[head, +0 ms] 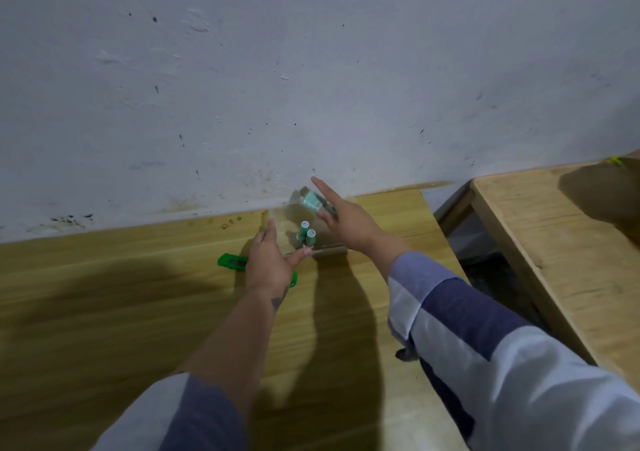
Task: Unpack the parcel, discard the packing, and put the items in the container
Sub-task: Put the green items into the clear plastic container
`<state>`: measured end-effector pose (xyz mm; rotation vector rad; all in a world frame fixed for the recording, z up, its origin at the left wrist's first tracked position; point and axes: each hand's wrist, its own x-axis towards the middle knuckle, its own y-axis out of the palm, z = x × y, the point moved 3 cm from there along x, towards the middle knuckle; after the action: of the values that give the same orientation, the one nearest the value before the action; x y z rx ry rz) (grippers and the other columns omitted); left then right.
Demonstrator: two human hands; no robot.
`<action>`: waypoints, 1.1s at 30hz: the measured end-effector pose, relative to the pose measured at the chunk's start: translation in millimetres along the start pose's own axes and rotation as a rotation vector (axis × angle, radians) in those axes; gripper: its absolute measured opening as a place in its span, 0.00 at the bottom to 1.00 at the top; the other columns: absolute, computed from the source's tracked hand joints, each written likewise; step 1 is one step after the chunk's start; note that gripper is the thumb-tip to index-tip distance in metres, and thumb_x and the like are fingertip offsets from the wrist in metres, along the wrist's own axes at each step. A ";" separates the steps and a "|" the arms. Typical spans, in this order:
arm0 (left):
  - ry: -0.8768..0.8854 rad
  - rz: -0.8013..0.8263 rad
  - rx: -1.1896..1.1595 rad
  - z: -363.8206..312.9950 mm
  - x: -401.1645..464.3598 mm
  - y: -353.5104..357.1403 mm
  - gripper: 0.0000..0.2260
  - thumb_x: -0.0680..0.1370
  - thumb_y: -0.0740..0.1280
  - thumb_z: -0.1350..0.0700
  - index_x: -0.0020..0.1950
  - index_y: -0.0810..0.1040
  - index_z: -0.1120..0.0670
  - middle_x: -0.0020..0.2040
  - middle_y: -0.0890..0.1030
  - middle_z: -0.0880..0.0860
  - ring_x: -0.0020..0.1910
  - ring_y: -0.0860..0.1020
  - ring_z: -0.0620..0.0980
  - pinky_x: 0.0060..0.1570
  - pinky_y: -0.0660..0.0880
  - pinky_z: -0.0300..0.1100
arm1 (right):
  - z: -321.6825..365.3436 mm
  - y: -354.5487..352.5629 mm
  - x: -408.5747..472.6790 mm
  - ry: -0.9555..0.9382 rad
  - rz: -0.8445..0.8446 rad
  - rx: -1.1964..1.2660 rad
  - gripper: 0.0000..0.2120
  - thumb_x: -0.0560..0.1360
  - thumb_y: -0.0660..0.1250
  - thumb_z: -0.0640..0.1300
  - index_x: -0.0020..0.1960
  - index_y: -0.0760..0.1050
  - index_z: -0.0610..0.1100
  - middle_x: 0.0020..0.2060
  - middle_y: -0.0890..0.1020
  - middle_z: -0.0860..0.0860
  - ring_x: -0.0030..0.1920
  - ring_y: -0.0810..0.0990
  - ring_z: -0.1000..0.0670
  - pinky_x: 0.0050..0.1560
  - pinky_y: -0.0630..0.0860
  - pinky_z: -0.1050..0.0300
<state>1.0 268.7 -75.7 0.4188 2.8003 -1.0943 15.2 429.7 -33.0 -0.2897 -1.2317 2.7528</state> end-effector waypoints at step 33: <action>0.028 0.015 0.032 -3.3 -0.5 -4.0 0.43 0.71 0.73 0.44 0.78 0.54 0.55 0.75 0.64 0.57 0.73 0.62 0.55 0.70 0.64 0.49 | 3.7 -9.9 0.5 0.142 0.027 -0.125 0.06 0.71 0.69 0.40 0.47 0.83 0.46 0.46 0.84 0.47 0.48 0.81 0.49 0.45 0.74 0.60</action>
<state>0.3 268.0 -70.6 0.4611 2.8029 -1.1398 14.1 433.7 -23.3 -0.5079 -1.3737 2.6285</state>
